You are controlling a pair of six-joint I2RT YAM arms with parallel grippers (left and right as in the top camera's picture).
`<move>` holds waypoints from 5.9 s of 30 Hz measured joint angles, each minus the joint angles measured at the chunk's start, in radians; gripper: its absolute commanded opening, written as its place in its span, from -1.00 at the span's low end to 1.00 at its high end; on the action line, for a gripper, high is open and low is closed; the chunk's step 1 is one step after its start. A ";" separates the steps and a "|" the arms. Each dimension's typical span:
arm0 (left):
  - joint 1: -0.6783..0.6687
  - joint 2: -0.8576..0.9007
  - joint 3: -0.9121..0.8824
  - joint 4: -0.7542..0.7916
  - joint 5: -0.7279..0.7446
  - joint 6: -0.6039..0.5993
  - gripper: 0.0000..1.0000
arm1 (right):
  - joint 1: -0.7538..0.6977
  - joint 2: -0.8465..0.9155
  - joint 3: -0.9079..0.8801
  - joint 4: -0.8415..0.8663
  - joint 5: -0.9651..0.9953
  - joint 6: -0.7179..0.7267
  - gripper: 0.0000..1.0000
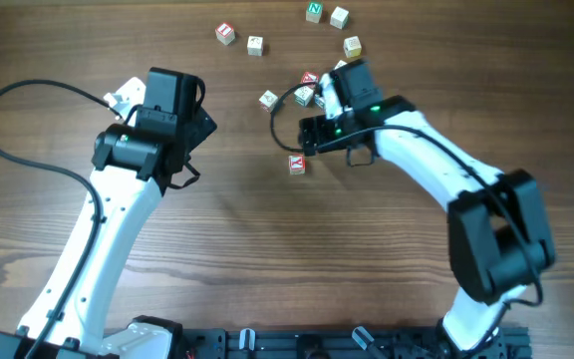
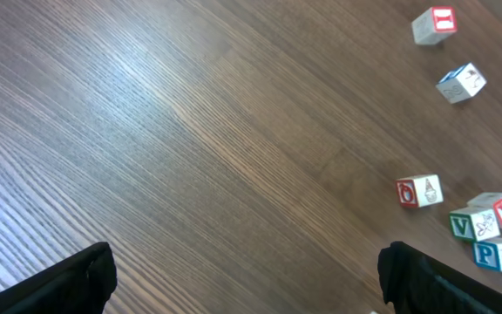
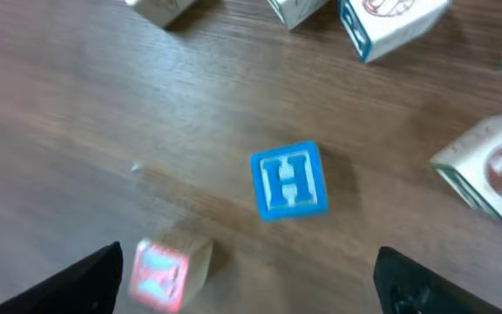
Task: Form a circle
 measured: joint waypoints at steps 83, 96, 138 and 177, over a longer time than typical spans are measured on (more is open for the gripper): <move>0.000 0.014 0.000 0.004 -0.007 0.000 1.00 | 0.110 0.071 0.010 0.075 0.247 0.169 0.99; 0.000 0.014 0.000 0.004 -0.007 0.000 1.00 | 0.146 -0.172 -0.134 -0.142 0.068 0.514 -0.91; 0.000 0.014 0.000 0.004 -0.007 0.000 1.00 | 0.275 -0.012 -0.399 0.621 0.271 0.601 -0.85; 0.000 0.014 0.000 0.004 -0.007 0.000 1.00 | 0.242 -0.121 -0.397 0.427 0.399 0.565 -0.91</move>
